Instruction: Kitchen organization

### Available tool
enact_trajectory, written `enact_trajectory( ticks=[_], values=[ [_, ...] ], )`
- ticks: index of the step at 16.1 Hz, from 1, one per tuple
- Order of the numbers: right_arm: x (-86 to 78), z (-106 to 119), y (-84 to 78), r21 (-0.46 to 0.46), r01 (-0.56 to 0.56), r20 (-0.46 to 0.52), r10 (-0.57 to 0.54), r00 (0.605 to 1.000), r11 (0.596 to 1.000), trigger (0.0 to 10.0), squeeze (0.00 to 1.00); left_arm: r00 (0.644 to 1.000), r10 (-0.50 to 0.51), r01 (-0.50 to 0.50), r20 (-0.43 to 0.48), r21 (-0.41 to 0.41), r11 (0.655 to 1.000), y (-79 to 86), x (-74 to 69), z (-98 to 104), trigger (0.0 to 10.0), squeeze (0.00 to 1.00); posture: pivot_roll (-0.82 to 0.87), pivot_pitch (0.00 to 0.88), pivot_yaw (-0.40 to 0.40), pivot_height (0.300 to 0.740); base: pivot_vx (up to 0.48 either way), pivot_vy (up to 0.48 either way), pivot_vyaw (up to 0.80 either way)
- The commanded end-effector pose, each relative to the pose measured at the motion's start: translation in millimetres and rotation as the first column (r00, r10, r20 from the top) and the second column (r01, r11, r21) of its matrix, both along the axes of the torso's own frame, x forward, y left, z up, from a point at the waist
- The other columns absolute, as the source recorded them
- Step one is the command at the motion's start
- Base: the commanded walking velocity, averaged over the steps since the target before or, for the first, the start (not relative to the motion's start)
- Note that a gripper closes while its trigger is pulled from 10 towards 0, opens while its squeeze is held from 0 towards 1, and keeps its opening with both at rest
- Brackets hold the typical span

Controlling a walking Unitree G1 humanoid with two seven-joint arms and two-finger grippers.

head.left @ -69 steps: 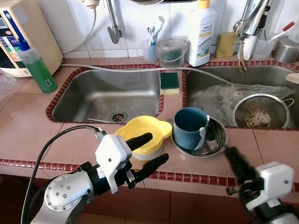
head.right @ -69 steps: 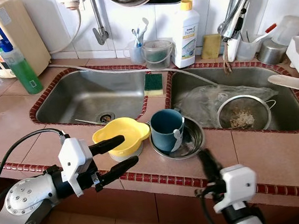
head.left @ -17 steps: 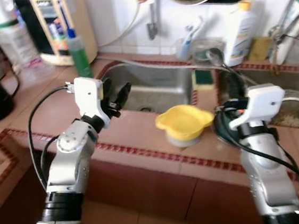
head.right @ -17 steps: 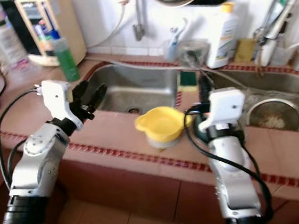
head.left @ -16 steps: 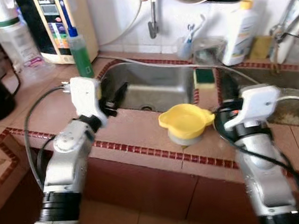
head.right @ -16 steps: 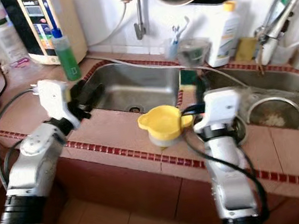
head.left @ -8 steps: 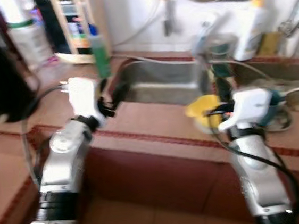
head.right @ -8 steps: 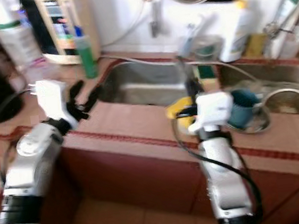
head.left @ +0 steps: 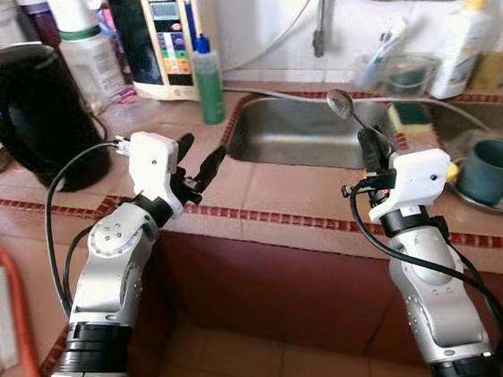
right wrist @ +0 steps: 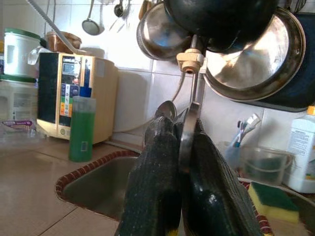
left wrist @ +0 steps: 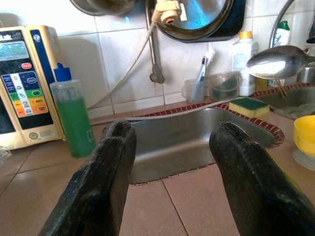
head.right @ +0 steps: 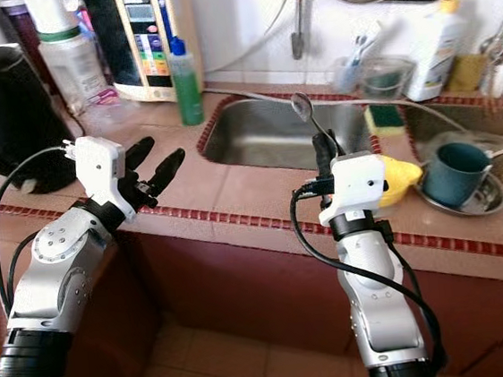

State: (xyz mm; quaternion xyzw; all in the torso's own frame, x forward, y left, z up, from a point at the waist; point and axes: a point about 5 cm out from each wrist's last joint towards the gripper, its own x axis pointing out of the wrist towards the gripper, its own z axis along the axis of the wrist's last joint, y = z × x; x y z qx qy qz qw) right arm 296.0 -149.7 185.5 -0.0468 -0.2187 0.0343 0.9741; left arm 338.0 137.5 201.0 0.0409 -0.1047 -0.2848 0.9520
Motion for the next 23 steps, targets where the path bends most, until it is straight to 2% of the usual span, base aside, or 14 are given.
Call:
enact_trajectory(
  ticks=[1,6,20,23],
  values=[
    [1.7,3.1,-2.1,0.0,0.004,0.013,-0.004,1.0,1.0,10.0,0.0,0.999,-0.02,0.02,0.029,0.015,1.0,-2.3,-1.9,4.2,10.0,0.0,-0.19,0.0,0.034,0.74,0.0,0.0,0.0],
    [2.0,2.9,-1.1,0.005,0.0,0.012,0.0,1.0,1.0,10.0,0.0,0.999,-0.039,0.039,0.022,0.028,0.999,-3.6,-3.8,0.5,10.0,0.0,-0.2,0.0,0.033,0.74,0.25,0.0,0.0],
    [1.5,2.9,-2.4,0.005,0.003,0.006,-0.003,1.0,1.0,10.0,0.0,0.998,-0.051,0.05,0.029,0.008,0.999,-5.3,-4.3,3.0,10.0,0.0,-0.2,0.0,0.033,0.74,0.447,0.0,0.0],
    [6.6,-0.1,-10.4,0.0,0.034,-0.04,-0.034,0.999,0.999,10.0,0.0,0.998,-0.064,0.065,0.002,-0.026,0.998,-7.8,-5.6,5.6,10.0,0.0,-0.19,0.0,0.032,0.74,0.0,0.0,0.0]
  ],
)
